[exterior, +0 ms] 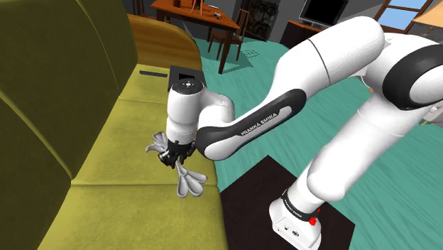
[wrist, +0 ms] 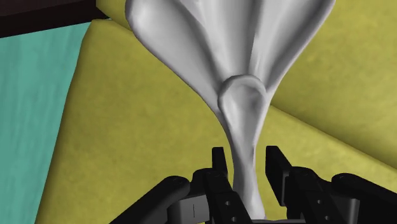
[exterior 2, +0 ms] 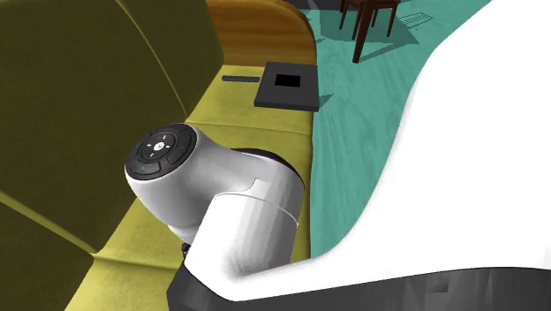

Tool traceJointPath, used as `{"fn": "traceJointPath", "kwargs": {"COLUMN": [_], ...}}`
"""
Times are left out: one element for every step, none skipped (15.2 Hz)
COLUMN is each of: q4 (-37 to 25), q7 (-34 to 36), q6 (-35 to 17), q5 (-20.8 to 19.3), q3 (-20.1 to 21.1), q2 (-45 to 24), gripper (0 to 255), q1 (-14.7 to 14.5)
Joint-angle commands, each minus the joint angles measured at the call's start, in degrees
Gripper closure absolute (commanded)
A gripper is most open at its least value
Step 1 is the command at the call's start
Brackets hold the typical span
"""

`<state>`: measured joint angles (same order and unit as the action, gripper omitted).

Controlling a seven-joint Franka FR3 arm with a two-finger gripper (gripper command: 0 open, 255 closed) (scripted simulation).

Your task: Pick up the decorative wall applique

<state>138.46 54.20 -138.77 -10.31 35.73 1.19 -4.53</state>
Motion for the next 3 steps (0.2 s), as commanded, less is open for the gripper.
{"fn": "traceJointPath", "kwargs": {"q4": [-0.4, -0.5, -0.5], "q7": [-1.4, -1.4, -1.4], "q6": [1.5, 1.6, 1.6], "q5": [1.6, 1.7, 1.7], "q3": [-0.1, -0.1, -0.1], "q2": [1.4, 1.5, 1.5], "gripper": [255, 255, 255], "q1": [0.0, -0.1, -0.1]}}
